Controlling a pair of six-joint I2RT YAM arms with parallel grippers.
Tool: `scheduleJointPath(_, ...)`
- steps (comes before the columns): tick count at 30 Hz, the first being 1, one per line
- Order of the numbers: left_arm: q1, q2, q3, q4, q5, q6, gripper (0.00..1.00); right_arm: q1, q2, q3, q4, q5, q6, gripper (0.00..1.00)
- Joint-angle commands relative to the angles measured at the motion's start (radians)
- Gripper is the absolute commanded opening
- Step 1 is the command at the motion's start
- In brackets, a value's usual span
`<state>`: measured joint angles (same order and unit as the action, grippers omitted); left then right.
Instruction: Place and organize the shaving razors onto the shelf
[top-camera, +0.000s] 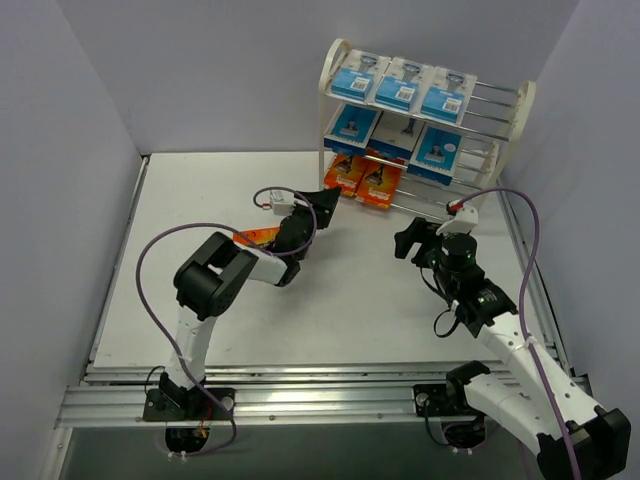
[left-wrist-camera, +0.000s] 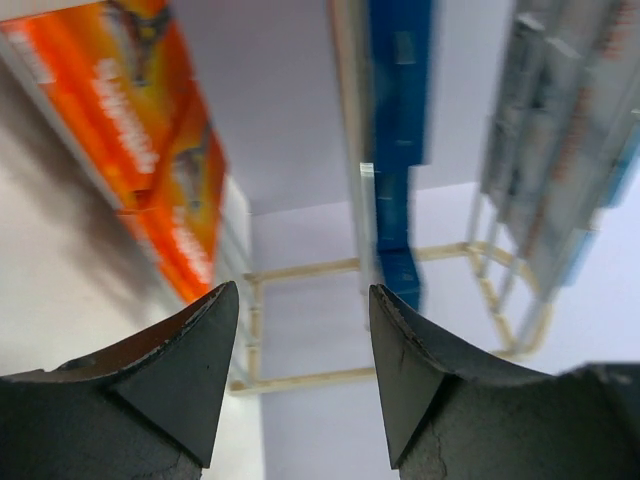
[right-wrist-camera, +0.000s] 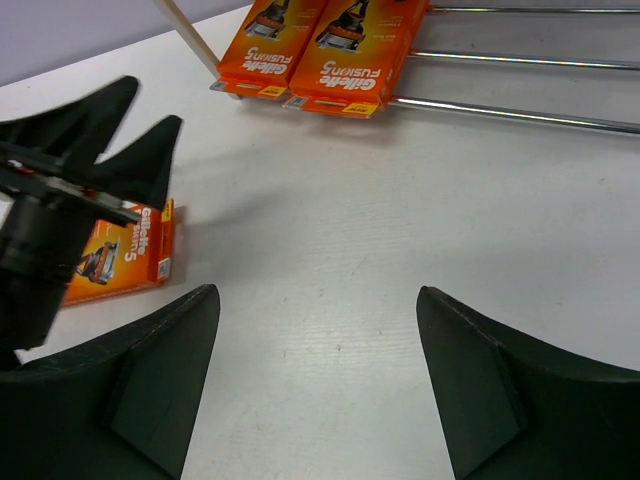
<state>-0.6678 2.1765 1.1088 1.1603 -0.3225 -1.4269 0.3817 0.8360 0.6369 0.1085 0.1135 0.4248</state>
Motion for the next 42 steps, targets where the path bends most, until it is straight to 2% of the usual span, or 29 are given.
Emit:
scheduleJointPath(1, 0.016, -0.138, -0.052, 0.099, 0.074, 0.04, 0.63, -0.009, 0.008, 0.009, 0.017, 0.049, -0.021, 0.75)
scheduleJointPath(6, 0.057, -0.297, -0.197, 0.012, 0.195, 0.071, 0.64, -0.007, 0.023, -0.002, 0.033, -0.001, -0.044, 0.73)
scheduleJointPath(8, 0.094, -0.397, -0.269, -0.043, 0.232, 0.075, 0.64, 0.011, 0.037, 0.003, 0.039, -0.032, -0.055, 0.63)
scheduleJointPath(10, 0.137, -0.519, -0.389, -0.097, 0.282, 0.15, 0.64, 0.045, 0.048, 0.015, 0.042, -0.011, -0.07, 0.6)
scheduleJointPath(11, 0.149, -0.573, -0.42, -0.156, 0.296, 0.178, 0.64, 0.084, 0.054, 0.017, 0.051, 0.001, -0.07, 0.6)
scheduleJointPath(12, 0.158, -0.693, -0.45, -0.209, 0.296, 0.219, 0.64, 0.104, 0.061, 0.02, 0.06, 0.012, -0.069, 0.6)
scheduleJointPath(14, 0.168, -0.821, -0.506, -0.434, 0.274, 0.353, 0.65, 0.162, 0.106, 0.023, 0.097, 0.034, -0.054, 0.61)
scheduleJointPath(15, 0.166, -0.942, -0.515, -0.597, 0.226, 0.394, 0.66, 0.181, 0.151, 0.026, 0.112, 0.035, -0.047, 0.61)
scheduleJointPath(16, 0.166, -0.995, -0.533, -0.666, 0.2, 0.439, 0.67, 0.198, 0.179, 0.032, 0.131, 0.037, -0.035, 0.61)
scheduleJointPath(18, 0.177, -1.129, -0.567, -0.773, 0.156, 0.439, 0.7, 0.242, 0.239, 0.043, 0.192, 0.028, -0.018, 0.61)
scheduleJointPath(21, 0.214, -1.24, -0.625, -0.914, 0.094, 0.419, 0.72, 0.278, 0.409, 0.089, 0.261, -0.007, 0.009, 0.61)
scheduleJointPath(24, 0.264, -1.276, -0.665, -1.011, 0.088, 0.396, 0.76, 0.31, 0.529, 0.158, 0.304, -0.038, 0.023, 0.61)
scheduleJointPath(29, 0.342, -1.215, -0.702, -0.978, 0.174, 0.398, 0.77, 0.327, 0.658, 0.221, 0.396, -0.097, 0.068, 0.58)
scheduleJointPath(34, 0.457, -1.134, -0.748, -0.872, 0.255, 0.398, 0.79, 0.33, 0.768, 0.264, 0.465, -0.156, 0.127, 0.55)
scheduleJointPath(42, 0.545, -0.976, -0.731, -0.746, 0.323, 0.419, 0.79, 0.335, 0.909, 0.329, 0.525, -0.173, 0.164, 0.52)
